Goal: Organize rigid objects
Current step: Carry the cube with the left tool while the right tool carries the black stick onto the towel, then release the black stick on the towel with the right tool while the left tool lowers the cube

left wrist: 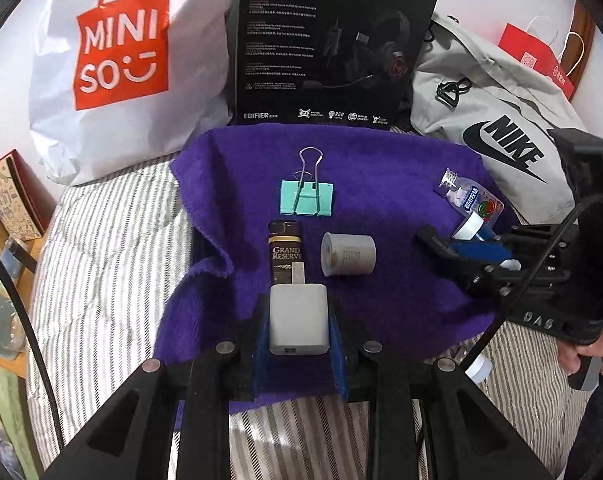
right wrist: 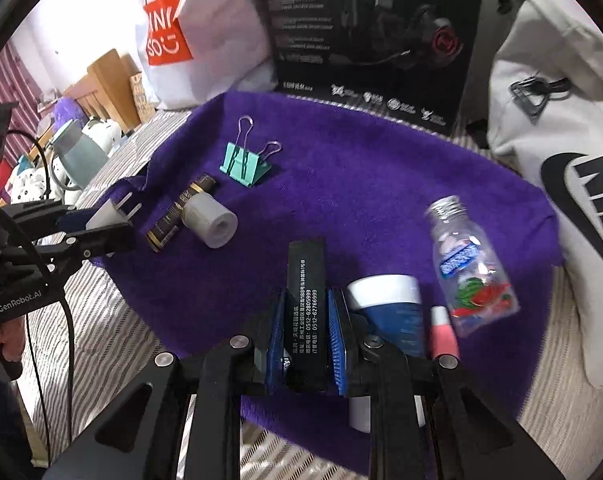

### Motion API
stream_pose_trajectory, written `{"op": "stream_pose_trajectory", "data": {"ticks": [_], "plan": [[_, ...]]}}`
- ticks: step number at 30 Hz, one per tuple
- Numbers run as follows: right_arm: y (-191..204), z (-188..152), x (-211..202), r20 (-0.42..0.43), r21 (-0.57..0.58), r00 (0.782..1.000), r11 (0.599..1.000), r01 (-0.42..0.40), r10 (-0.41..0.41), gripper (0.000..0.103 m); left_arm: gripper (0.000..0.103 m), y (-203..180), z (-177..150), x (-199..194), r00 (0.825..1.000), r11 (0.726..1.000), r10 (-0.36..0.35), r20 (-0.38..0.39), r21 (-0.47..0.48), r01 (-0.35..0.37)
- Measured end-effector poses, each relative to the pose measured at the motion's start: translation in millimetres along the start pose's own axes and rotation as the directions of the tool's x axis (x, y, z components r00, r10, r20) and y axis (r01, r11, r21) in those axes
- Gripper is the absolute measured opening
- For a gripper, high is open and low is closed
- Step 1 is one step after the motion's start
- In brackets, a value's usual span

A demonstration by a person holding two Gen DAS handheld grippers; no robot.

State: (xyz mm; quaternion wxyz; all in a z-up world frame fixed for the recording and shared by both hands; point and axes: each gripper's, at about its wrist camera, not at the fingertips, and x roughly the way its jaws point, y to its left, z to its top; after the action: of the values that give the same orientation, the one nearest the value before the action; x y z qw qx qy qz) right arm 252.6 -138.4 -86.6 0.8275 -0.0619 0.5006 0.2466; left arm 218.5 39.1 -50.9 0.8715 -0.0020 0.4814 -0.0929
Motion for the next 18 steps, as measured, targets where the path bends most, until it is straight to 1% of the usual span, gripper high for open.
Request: {"op": "stream_pose_trajectory", "data": {"ticks": [4, 10, 17, 18], "plan": [[1.4, 0.2, 11.4, -0.02, -0.015, 1.0, 1.0, 0.018, -0.018, 0.021, 0.025, -3.4, 1.2, 6.4, 1.0, 1.0, -0.016, -0.008, 0.006, 0.016], [1.5, 2.6, 15.9, -0.017, -0.039, 0.999, 0.999, 0.036, -0.037, 0.022, 0.025, -4.3, 2.0, 12.1, 1.0, 1.0, -0.022, -0.019, 0.007, 0.022], [3.0, 1.6, 15.5, -0.013, -0.073, 0.999, 0.997, 0.031, -0.032, 0.022, 0.025, -1.9, 0.8, 12.3, 0.999, 1.0, -0.02, -0.029, 0.016, 0.02], [3.6, 1.1, 15.0, -0.013, -0.076, 1.0, 0.997, 0.025, -0.026, 0.027, 0.025, -1.5, 0.2, 12.2, 0.999, 1.0, -0.018, -0.029, 0.017, 0.019]]}}
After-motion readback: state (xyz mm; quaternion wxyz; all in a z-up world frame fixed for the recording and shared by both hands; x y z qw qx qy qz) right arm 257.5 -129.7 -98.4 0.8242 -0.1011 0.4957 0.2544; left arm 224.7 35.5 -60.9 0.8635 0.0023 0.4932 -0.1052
